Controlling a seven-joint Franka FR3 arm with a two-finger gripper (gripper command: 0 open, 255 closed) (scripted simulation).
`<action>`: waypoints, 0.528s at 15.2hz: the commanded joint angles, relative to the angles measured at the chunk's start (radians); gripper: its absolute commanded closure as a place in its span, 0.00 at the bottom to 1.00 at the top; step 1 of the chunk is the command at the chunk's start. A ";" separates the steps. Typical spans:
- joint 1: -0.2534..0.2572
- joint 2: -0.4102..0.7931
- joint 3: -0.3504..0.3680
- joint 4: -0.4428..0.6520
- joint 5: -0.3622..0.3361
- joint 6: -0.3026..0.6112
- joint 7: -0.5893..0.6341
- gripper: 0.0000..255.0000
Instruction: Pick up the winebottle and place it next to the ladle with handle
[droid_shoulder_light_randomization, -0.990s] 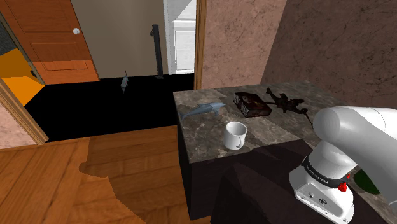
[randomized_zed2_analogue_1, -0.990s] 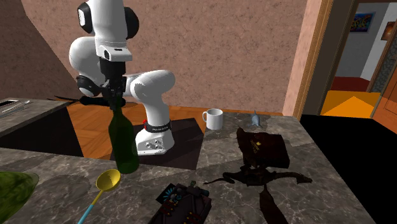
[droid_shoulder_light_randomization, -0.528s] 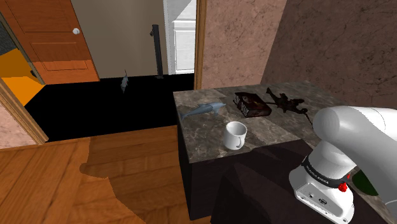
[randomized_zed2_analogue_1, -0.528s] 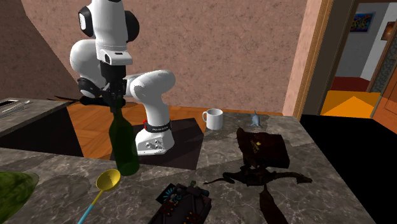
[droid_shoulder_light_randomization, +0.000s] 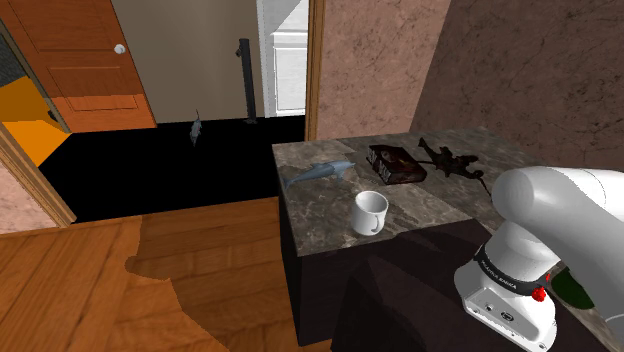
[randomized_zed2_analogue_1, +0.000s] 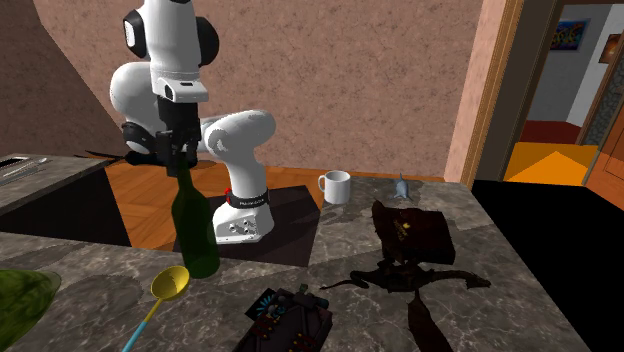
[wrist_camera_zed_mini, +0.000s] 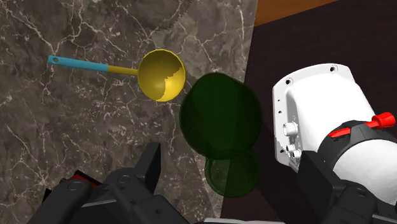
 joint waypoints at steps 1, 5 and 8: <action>0.016 0.033 0.026 0.032 0.028 -0.001 0.006 0.00; 0.053 0.122 0.090 0.126 0.095 -0.008 0.018 0.00; 0.053 0.122 0.090 0.126 0.095 -0.008 0.018 0.00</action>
